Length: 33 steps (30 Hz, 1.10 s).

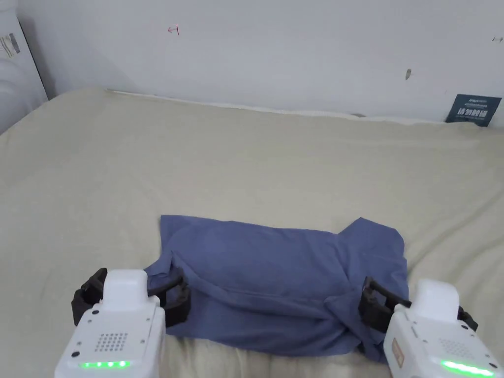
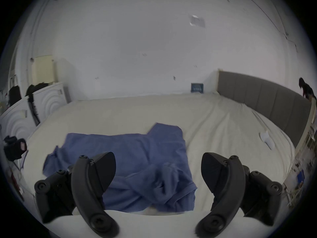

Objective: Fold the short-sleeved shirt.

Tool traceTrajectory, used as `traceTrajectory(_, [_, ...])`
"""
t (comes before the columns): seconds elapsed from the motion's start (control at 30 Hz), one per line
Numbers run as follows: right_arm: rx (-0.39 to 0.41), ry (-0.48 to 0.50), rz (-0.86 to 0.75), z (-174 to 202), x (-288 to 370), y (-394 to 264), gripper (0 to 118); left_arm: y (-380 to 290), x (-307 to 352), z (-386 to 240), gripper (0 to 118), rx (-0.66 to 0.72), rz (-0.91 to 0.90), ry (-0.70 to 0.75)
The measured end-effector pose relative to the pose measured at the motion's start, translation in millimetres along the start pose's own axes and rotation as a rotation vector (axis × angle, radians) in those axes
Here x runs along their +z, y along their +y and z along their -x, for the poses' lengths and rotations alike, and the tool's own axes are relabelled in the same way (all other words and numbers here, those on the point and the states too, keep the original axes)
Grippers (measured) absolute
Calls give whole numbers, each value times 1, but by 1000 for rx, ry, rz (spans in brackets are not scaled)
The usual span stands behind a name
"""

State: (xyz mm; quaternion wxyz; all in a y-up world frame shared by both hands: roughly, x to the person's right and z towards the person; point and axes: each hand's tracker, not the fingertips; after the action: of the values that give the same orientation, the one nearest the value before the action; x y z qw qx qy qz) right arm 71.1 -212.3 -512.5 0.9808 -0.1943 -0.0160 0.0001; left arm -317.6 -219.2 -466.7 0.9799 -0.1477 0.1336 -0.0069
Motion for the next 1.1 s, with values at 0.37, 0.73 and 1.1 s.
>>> traceTrajectory(0.37, [28, 27, -200, 22, 124, -17, 2, -11, 85, 11, 11, 36, 15, -71])
traceTrajectory(0.73, [11, 45, -172, 10, 137, -22, 2, -15, 88, 27, 11, 93, 89, -32])
traceTrajectory(1.1, [43, 59, -96, 18, 111, -35, 2, -25, 8, 38, 109, 35, 239, -38])
